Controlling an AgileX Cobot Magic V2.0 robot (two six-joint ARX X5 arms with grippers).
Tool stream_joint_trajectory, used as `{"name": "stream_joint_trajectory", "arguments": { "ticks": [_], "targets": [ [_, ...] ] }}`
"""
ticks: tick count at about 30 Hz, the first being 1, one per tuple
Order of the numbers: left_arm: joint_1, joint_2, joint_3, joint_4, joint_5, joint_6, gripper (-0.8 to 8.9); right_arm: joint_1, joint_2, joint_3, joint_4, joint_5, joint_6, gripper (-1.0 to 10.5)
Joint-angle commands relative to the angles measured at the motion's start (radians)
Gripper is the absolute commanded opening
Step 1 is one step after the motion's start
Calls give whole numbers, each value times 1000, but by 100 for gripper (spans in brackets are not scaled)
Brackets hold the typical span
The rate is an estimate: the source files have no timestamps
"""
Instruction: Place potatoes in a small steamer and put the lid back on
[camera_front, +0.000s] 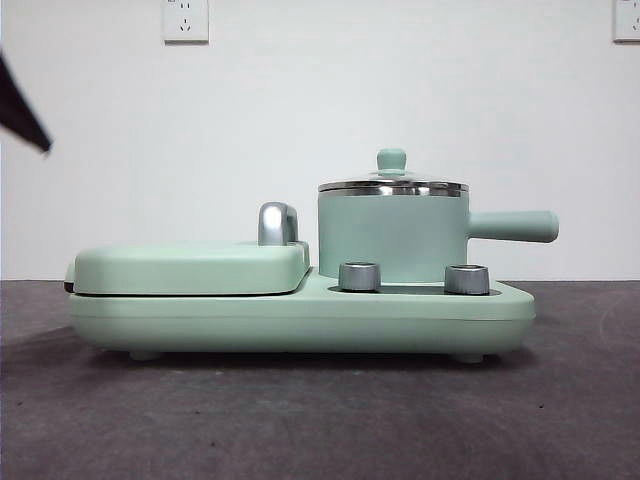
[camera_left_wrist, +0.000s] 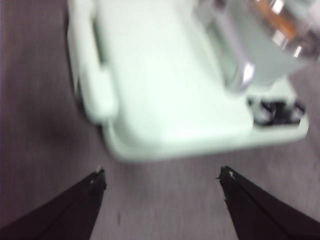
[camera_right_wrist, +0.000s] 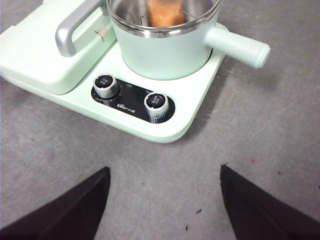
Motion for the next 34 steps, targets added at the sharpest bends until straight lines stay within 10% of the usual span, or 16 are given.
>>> {"name": "stream_joint_trajectory", "arguments": {
  "ticks": [1,3,4,24,34],
  "targets": [
    [-3,-21,3,-85,13,34,370,6,5,5,-4,-15,19,338],
    [-5,-38,3,-113,32,32,232,6,3,5,-10,-18,19,121],
    [-5,-47,4,-124,47,35,16,7,3,5,-14,-18,11,-18],
    [-5,-158,1,-120,53,60,6,8,-4,5,-34,-70,25,12],
    [32,-595,-418,251,-362,161,6,8,-4,5,-29,-70,25,12]
  ]
}}
